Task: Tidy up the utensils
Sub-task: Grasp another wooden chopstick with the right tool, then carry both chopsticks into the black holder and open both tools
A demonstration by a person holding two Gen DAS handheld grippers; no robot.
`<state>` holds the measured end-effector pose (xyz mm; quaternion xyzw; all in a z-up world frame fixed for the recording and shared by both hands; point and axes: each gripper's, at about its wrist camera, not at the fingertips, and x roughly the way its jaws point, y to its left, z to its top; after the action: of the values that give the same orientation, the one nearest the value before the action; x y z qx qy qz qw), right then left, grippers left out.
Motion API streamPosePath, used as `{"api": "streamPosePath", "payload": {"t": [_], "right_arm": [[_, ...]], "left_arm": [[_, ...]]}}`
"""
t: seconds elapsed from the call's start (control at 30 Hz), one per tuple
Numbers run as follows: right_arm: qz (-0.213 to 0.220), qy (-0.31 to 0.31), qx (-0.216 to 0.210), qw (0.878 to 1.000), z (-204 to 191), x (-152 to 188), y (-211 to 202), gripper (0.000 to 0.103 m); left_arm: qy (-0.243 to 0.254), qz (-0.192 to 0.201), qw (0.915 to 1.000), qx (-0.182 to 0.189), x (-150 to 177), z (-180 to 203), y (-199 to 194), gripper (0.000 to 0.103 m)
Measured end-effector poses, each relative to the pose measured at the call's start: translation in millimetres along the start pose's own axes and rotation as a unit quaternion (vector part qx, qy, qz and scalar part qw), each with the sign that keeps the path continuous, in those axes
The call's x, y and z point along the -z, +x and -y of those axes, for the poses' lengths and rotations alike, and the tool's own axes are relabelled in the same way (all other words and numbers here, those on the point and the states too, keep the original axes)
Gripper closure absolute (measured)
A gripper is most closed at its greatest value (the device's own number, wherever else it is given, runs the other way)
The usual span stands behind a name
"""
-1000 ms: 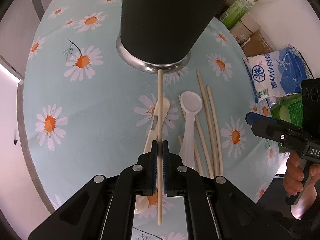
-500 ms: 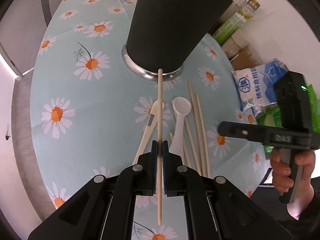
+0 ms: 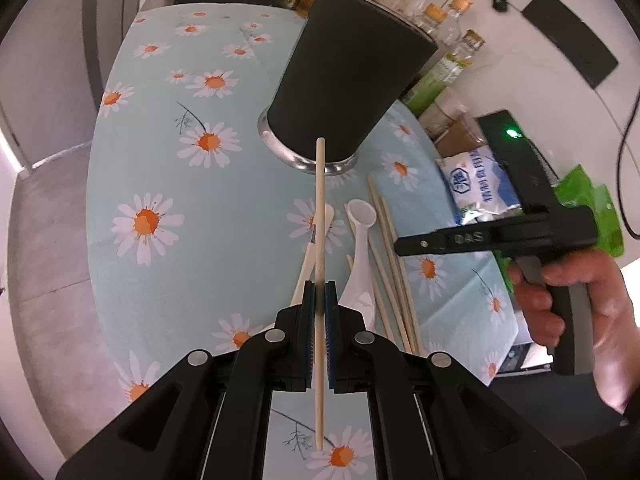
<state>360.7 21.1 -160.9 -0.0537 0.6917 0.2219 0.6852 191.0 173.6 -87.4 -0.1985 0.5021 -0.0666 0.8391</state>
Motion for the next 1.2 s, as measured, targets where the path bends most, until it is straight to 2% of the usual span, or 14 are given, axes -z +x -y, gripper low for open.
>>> {"api": "streamPosePath", "payload": {"t": [0.17,0.27,0.37,0.47,0.6,0.9,1.0,1.07,1.2], "right_arm": [[0.003,0.004,0.064,0.998,-18,-4,5,0.096],[0.006,0.014,0.085,0.996,-29,-6,9,0.097],[0.012,0.026,0.089,0.996,-35,-3,12,0.097],[0.016,0.043,0.08,0.996,-39,-1,11,0.098],[0.034,0.045,0.068,0.996,-29,21,-8,0.098],[0.12,0.051,0.015,0.991,-34,64,-72,0.098],[0.17,0.031,-0.016,0.985,-45,72,-100,0.098],[0.21,0.012,-0.044,0.977,-53,77,-119,0.098],[0.274,-0.013,-0.072,0.959,-72,77,-144,0.098]], "left_arm": [[0.011,0.003,0.9995,0.03,1,-13,-5,0.1],[0.019,0.0,0.999,0.041,0,-20,-7,0.1],[0.032,0.0,0.9983,0.049,-3,-22,-11,0.1],[0.044,-0.002,0.9975,0.056,-7,-24,-13,0.1],[0.062,-0.003,0.996,0.064,-15,-22,-17,0.1],[0.097,0.011,0.992,0.08,-32,-11,-30,0.1],[0.109,0.025,0.9902,0.083,-39,-4,-38,0.1],[0.112,0.037,0.9893,0.087,-46,-1,-43,0.1],[0.115,0.065,0.9871,0.09,-60,5,-56,0.1]]}}
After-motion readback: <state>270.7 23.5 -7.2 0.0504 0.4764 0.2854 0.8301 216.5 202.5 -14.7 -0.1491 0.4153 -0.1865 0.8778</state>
